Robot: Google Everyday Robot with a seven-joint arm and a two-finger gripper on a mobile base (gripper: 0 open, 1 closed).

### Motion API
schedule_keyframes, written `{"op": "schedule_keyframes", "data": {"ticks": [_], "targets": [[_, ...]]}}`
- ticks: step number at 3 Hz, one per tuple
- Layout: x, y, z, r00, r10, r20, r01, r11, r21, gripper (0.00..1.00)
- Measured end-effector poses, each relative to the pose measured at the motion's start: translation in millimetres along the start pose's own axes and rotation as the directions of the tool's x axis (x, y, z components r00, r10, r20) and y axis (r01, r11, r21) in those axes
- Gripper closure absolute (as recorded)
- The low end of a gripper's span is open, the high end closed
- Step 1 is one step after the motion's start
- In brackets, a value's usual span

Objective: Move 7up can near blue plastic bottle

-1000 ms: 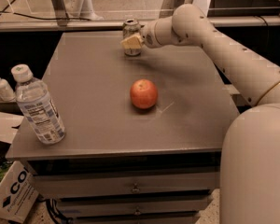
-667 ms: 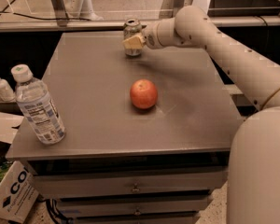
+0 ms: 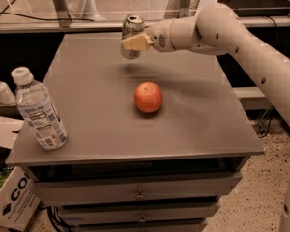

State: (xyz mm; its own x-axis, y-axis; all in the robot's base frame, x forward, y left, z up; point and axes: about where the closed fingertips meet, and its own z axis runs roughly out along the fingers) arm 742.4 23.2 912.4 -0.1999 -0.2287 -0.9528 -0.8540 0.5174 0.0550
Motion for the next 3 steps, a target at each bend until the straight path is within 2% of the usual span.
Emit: {"op": "schedule_keyframes", "data": {"ticks": [1,2,3], "targets": [[0,62,-4,0.999,0.025,0.021,-0.022,0.9873,-0.157,1.0],[4,124,4,1.0,0.017,0.013,-0.012,0.9455,-0.325,1.0],[6,172,14,1.0,-0.024,-0.001,0.021,0.8879,-0.46,1.0]]}}
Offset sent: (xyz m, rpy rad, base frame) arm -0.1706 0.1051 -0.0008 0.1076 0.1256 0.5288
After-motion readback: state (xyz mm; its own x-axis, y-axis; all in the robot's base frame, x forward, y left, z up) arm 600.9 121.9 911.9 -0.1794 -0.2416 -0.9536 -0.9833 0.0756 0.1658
